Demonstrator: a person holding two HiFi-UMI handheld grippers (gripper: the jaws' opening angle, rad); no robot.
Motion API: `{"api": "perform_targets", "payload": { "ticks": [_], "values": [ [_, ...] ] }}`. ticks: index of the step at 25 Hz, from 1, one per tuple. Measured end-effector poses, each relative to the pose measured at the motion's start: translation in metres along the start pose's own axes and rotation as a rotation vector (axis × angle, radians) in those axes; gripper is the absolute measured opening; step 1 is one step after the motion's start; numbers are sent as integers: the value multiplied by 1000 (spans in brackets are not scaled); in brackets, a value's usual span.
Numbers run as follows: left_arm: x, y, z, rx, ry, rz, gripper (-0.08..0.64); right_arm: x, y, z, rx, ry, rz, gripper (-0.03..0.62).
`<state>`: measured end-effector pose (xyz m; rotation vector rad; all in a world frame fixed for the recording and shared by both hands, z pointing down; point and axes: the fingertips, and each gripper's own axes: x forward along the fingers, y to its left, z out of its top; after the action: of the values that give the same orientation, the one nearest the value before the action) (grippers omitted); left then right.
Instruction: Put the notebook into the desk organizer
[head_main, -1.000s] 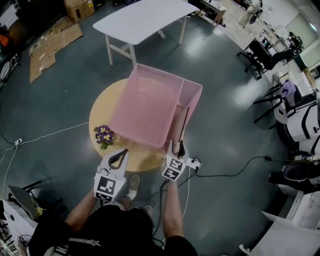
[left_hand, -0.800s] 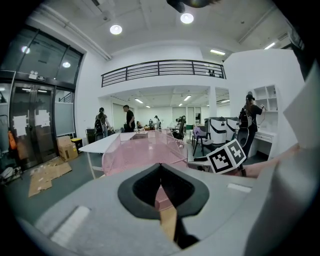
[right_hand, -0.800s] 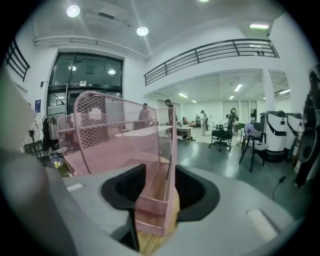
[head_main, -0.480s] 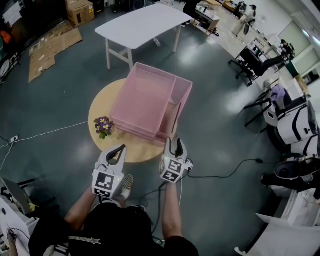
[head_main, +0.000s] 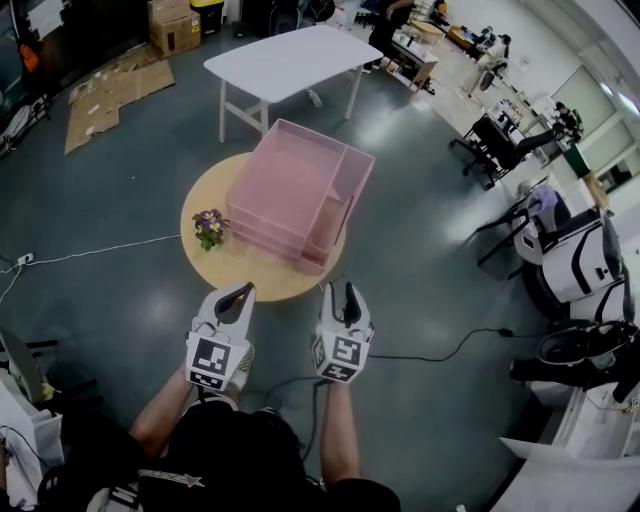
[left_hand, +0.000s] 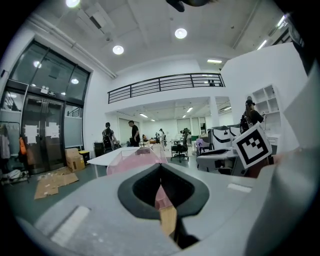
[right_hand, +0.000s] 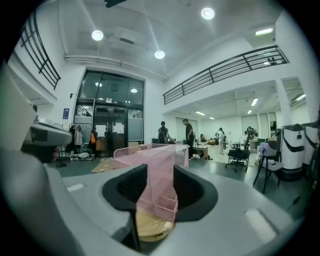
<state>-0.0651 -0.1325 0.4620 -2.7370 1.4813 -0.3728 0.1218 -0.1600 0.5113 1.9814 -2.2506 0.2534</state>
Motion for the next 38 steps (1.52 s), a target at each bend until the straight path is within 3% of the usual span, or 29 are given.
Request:
{"api": "perform_targets", "payload": {
  "ticks": [7, 9, 20, 38],
  "values": [
    [-44, -38, 7, 9, -31, 24, 11, -82, 20, 13, -43, -43, 73, 133],
    [-58, -50, 7, 6, -35, 28, 11, -104, 23, 12, -61, -53, 79, 95],
    [-120, -99, -3, 7, -46, 45, 11, -209, 35, -3, -92, -85, 83, 18],
    [-135, -118, 4, 17, -63, 60, 11, -235, 34, 1, -91, -117, 105, 6]
  ]
}}
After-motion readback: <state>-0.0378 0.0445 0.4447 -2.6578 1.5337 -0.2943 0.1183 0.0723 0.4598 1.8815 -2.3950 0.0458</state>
